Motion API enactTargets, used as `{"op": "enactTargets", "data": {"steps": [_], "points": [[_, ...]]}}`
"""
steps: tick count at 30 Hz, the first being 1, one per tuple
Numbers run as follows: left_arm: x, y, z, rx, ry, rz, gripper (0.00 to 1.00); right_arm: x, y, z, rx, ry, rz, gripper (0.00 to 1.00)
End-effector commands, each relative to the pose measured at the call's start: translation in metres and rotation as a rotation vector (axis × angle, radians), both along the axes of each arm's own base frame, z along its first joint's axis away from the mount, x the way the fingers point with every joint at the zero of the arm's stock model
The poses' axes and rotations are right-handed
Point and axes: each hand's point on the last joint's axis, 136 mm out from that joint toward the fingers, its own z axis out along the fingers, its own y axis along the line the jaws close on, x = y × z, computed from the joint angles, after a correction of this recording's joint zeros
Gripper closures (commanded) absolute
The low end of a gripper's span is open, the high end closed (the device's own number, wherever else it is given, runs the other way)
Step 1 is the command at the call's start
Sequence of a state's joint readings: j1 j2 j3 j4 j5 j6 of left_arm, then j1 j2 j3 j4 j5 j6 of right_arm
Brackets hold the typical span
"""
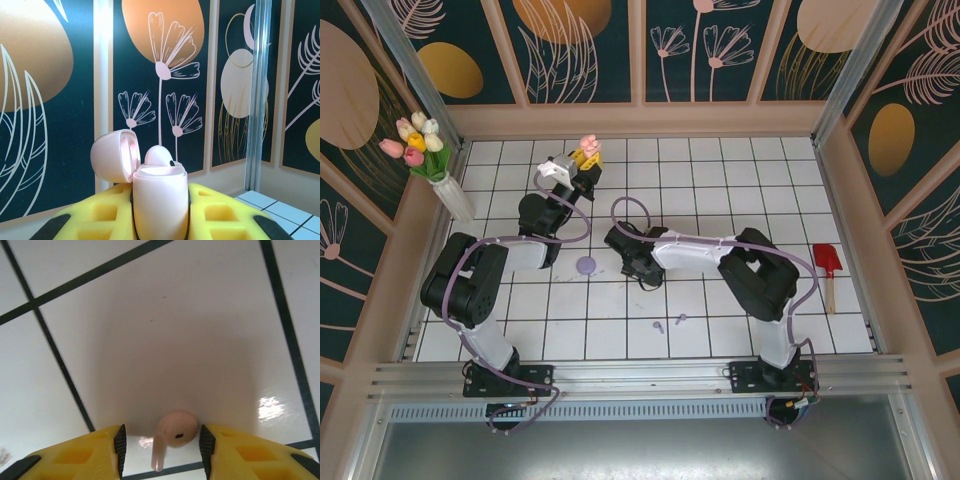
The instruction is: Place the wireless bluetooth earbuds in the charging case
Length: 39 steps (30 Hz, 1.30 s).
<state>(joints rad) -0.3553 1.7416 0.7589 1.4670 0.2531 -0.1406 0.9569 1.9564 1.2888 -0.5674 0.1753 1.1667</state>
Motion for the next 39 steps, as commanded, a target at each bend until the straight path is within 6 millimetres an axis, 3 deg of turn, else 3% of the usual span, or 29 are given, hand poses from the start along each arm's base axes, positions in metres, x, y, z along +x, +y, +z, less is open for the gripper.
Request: {"op": "enactTargets", "data": {"steps": [1, 13, 21, 28, 33, 39], "points": [[-0.006, 0.002, 0.011, -0.032, -0.051, -0.001, 1.0, 0.001, -0.016, -0.007, -0.094, 0.005, -0.042, 0.55], [-0.004, 0.001, 0.01, -0.038, -0.054, -0.004, 1.0, 0.001, -0.011, -0.016, -0.157, 0.013, 0.116, 0.73], [-0.005, 0.001, 0.009, -0.035, -0.05, -0.006, 1.0, 0.005, -0.013, -0.01, -0.239, -0.064, 0.465, 0.77], [-0.008, 0.001, 0.007, -0.034, -0.042, -0.017, 1.0, 0.008, -0.035, -0.007, -0.232, -0.116, 0.713, 0.77], [-0.008, 0.0, 0.007, -0.031, -0.041, -0.022, 1.0, 0.02, -0.056, 0.001, -0.172, -0.101, 0.644, 0.66], [-0.007, -0.001, 0.006, -0.035, -0.036, -0.027, 1.0, 0.033, -0.049, 0.042, -0.039, -0.11, 0.395, 0.58]]}}
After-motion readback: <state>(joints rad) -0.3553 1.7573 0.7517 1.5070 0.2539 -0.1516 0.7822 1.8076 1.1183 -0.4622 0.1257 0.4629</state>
